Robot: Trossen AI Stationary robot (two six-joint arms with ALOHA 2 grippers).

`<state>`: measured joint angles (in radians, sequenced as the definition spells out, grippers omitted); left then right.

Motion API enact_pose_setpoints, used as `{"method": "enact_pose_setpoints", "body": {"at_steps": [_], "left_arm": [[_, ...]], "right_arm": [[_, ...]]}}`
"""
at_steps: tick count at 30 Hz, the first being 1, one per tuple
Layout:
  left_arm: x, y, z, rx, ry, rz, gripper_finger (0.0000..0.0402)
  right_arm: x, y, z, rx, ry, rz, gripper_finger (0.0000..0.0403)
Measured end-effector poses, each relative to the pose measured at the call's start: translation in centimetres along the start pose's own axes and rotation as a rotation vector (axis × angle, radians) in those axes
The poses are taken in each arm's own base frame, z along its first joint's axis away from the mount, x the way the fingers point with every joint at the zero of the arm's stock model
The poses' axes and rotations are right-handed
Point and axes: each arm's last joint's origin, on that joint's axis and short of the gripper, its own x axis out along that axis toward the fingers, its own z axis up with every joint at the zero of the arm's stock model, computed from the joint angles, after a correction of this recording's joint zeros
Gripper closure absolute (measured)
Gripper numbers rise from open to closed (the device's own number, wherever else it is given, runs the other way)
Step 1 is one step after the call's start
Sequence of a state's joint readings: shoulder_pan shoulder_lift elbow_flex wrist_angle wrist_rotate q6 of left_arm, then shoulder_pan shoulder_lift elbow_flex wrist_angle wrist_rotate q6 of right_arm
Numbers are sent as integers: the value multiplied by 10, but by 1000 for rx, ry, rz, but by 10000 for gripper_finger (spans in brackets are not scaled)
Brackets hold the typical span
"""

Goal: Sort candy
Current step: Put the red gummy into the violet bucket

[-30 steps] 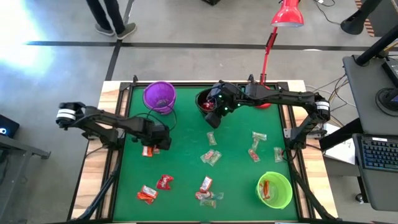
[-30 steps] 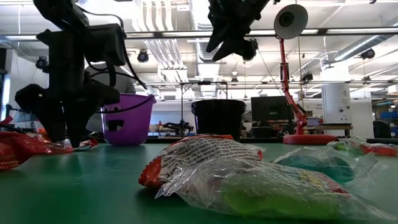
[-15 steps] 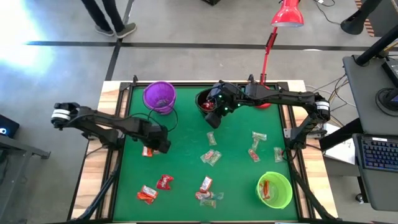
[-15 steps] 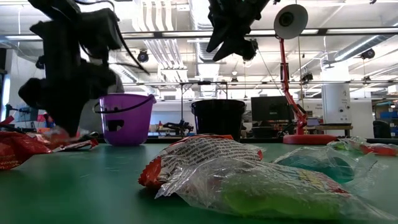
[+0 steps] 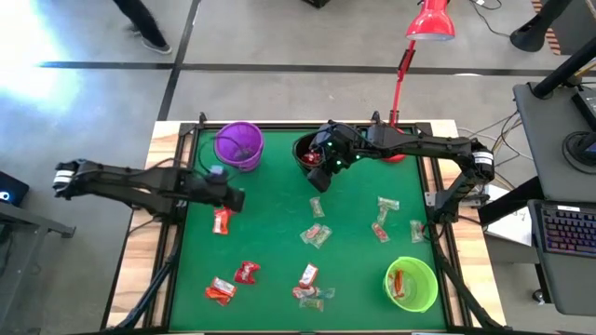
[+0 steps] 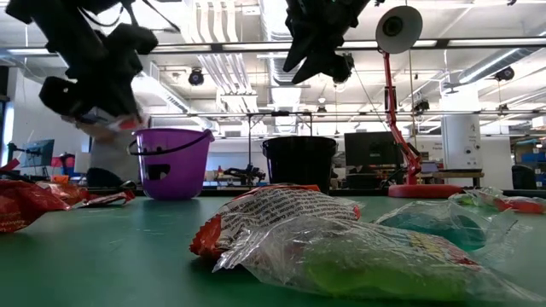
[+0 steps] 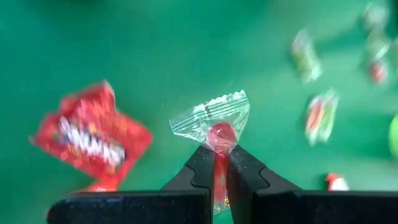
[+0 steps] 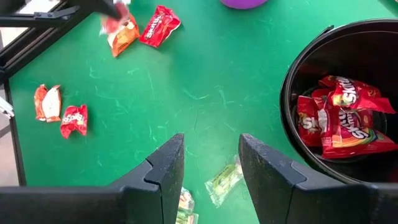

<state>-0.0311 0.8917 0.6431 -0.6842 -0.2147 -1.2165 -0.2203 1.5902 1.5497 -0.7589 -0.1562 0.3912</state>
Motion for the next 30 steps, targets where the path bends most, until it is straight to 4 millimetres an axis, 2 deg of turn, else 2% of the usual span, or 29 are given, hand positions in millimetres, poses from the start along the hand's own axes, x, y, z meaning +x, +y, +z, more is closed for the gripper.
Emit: {"method": "enact_pose_setpoints", "body": {"at_steps": [5, 10, 17, 22, 30], "left_arm": [[-15, 5, 9, -28, -180, -12, 400], [-22, 12, 19, -35, -284, 7, 400], [-23, 24, 42, -55, -385, 82, 400], [-24, 24, 58, -28, -454, 47, 400], [-24, 33, 75, -18, -516, 105, 400]], "right_arm": [[0, 0, 0, 1, -1, 0, 257], [0, 0, 0, 1, -1, 0, 257], [0, 0, 1, 0, -10, 2, 257], [0, 0, 1, 7, -11, 2, 257], [0, 0, 1, 7, -13, 3, 257]]}}
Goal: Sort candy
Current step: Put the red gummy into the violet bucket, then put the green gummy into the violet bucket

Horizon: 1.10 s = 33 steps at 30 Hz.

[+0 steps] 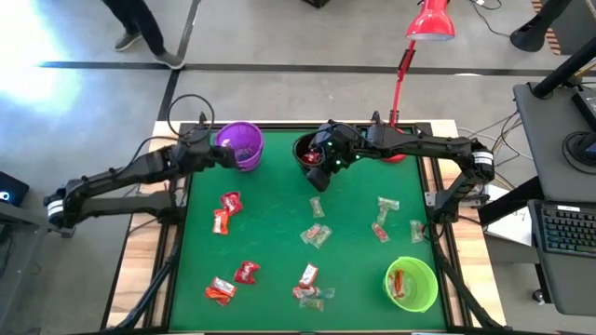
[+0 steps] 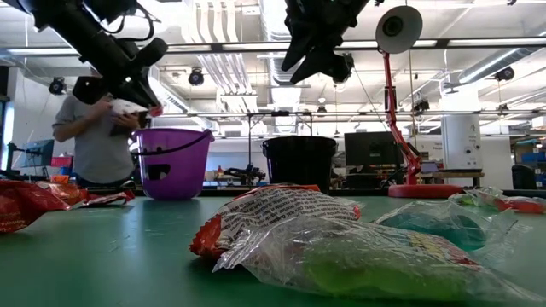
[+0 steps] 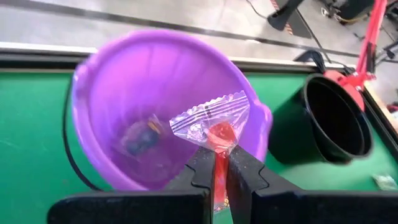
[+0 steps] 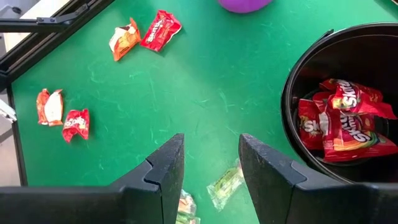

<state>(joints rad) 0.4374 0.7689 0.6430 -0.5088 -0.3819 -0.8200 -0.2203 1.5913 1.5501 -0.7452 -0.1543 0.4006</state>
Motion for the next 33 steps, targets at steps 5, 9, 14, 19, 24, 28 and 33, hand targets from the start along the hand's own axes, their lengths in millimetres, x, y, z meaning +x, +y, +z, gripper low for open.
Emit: {"method": "enact_pose_setpoints", "body": {"at_steps": [5, 9, 14, 19, 24, 28, 33], "left_arm": [[4, 4, 8, -13, -34, 22, 382], [8, 7, 11, -9, -11, 11, 349], [14, 7, 11, -5, 3, 25, 313], [15, 6, 11, 20, 17, 7, 290], [8, -2, 17, 37, 61, -103, 281], [-7, -17, 33, 92, 105, -249, 281], [-29, -29, 49, 203, 142, -309, 281]], "right_arm": [[0, 0, 0, 8, -3, 0, 257], [0, -1, 1, 11, -14, -25, 257], [0, -1, 1, 32, -23, -46, 257], [0, -1, 1, 47, -23, -46, 257], [0, 0, -1, 82, -3, -40, 257], [1, 4, -7, 94, 55, -11, 257], [1, 13, -22, 78, 167, -33, 257]]}}
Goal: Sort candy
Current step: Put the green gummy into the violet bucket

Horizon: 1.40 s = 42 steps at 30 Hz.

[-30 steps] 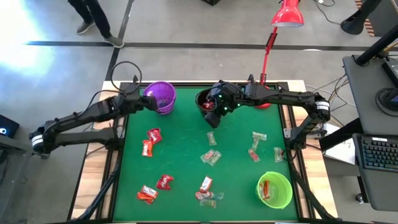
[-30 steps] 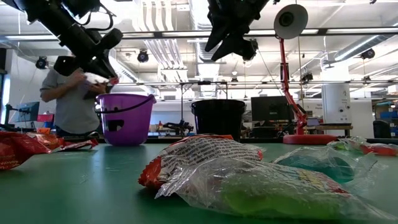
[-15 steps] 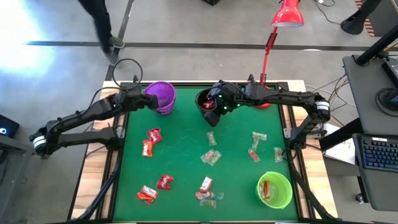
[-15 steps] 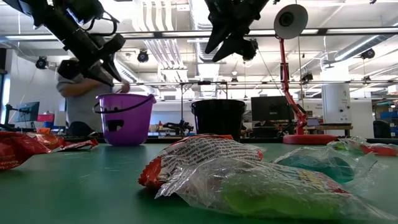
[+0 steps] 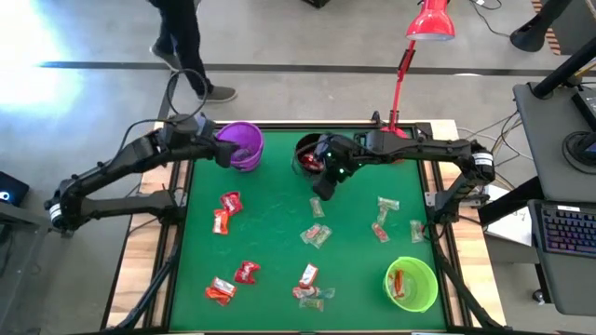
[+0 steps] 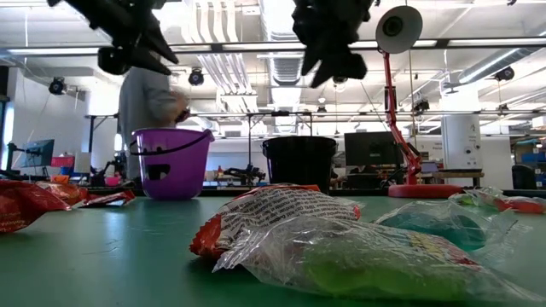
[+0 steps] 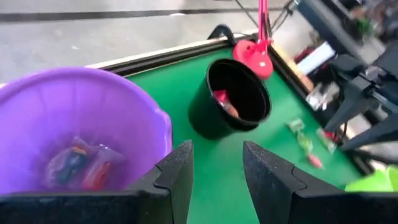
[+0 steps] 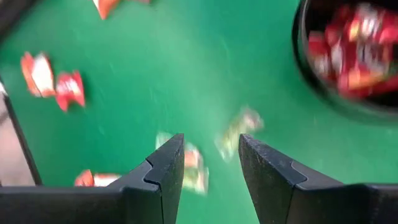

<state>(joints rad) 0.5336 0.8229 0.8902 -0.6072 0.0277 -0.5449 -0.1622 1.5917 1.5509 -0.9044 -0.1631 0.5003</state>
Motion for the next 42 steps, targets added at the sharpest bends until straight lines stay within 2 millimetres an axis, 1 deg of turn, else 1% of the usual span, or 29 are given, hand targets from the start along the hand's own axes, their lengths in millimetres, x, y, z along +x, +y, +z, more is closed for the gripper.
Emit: {"method": "enact_pose_setpoints", "body": {"at_steps": [3, 5, 12, 17, 20, 22, 27, 32, 38, 42], "left_arm": [[-10, -4, 3, 42, 59, 27, 281], [-14, -5, 4, 72, 89, 38, 280], [-19, -4, 1, 200, 124, 45, 280], [-20, -3, -2, 285, 165, 30, 280], [-21, -3, -4, 331, 181, 9, 280], [-23, -3, -5, 362, 191, -13, 280], [-28, -2, -7, 403, 200, -17, 280], [-35, 0, -9, 431, 197, -22, 280], [-40, 1, -11, 430, 194, -22, 280], [-43, 2, -13, 426, 196, -21, 280]], "right_arm": [[1, 6, -12, -13, 76, -34, 257], [2, 11, -18, 7, 86, -69, 257], [5, 31, -31, 178, 15, -158, 257], [12, 40, -36, 248, -35, -212, 257], [28, 41, -36, 314, -19, -225, 257], [42, 42, -37, 362, 0, -243, 257], [80, 47, -37, 410, 38, -217, 257], [105, 49, -32, 430, 38, -224, 257], [137, 41, -39, 442, 101, -301, 257], [154, 35, -40, 451, 95, -353, 257]]}}
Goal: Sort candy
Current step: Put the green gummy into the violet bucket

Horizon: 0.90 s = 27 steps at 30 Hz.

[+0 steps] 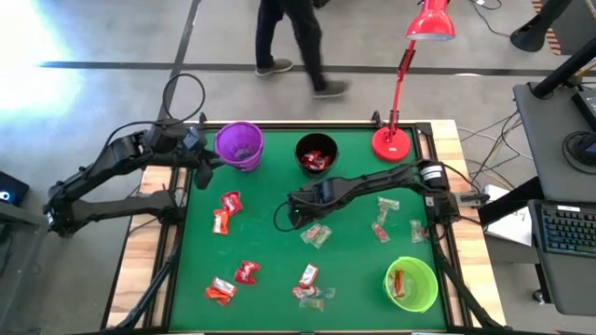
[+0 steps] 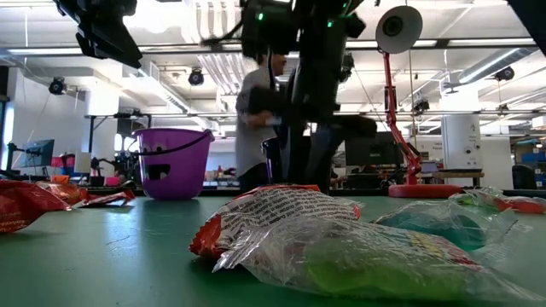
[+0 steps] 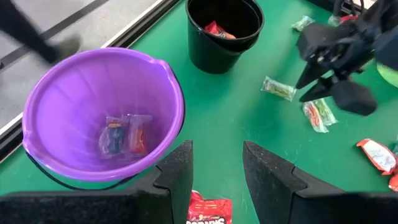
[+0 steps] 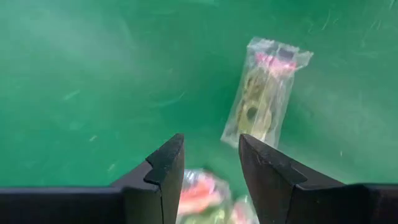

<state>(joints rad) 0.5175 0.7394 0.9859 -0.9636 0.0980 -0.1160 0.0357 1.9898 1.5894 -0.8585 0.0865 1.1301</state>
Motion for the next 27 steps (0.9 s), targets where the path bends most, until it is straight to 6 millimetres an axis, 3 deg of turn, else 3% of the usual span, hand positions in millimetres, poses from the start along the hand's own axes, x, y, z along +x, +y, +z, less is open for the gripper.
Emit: {"method": "enact_pose_setpoints", "body": {"at_steps": [5, 13, 22, 27], "left_arm": [[-3, 0, -2, -15, -1, 0, 281], [-6, 0, -4, -23, -5, -1, 281], [-6, 0, -4, -23, -6, -1, 281], [-6, 0, -4, -24, -5, -1, 281]], "right_arm": [[12, -2, 4, 11, -6, -42, 257], [12, -9, 3, 13, -14, -126, 257], [36, -13, 8, 19, 30, -165, 257], [39, -14, 9, 4, 45, -165, 267]]}}
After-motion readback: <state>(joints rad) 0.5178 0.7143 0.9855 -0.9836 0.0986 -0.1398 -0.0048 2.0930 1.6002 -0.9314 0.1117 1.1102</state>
